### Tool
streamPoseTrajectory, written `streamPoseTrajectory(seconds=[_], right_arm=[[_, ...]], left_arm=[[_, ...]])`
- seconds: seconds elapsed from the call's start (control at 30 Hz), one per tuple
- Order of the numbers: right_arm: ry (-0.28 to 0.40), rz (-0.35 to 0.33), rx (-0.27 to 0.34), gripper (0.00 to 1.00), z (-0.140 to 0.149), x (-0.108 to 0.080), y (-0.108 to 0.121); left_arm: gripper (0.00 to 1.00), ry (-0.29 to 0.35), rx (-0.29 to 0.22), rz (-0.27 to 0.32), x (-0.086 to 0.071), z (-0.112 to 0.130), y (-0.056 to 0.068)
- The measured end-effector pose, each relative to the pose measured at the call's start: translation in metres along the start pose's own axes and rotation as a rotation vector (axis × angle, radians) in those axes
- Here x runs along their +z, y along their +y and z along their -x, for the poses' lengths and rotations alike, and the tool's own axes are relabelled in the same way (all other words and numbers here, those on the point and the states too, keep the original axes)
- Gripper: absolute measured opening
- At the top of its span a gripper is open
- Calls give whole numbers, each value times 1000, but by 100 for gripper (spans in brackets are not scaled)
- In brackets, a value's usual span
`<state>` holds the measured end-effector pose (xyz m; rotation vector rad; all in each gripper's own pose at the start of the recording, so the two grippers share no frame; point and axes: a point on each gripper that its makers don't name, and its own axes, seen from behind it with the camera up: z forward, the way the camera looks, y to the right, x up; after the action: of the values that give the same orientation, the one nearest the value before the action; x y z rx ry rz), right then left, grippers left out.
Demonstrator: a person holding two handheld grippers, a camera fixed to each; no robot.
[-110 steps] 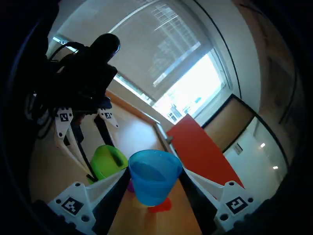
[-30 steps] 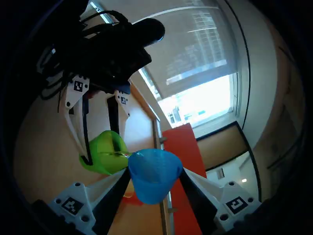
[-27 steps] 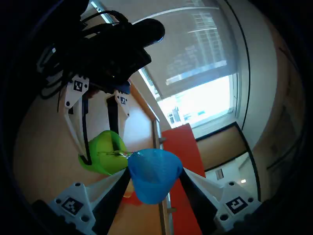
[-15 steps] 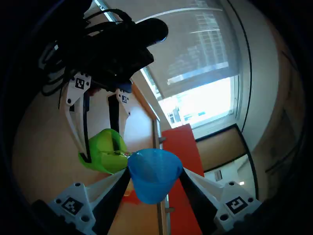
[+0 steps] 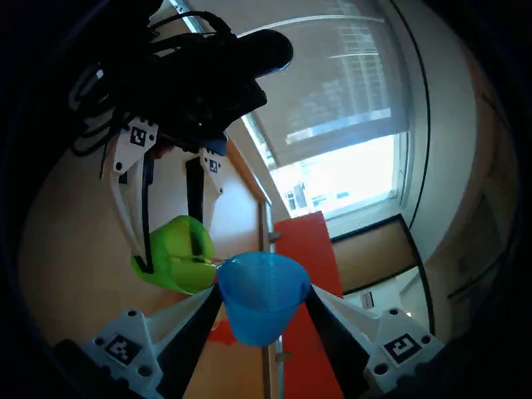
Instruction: Pour water
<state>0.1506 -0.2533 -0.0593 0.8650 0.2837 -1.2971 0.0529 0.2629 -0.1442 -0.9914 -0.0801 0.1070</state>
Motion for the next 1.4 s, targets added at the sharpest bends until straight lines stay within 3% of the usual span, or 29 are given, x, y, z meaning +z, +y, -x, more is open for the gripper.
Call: streamPoseTrajectory(seconds=[1.4], right_arm=[[-10,9,-96,91,0,-1,-1]], left_arm=[[85,-13,7,12,6,4,3]])
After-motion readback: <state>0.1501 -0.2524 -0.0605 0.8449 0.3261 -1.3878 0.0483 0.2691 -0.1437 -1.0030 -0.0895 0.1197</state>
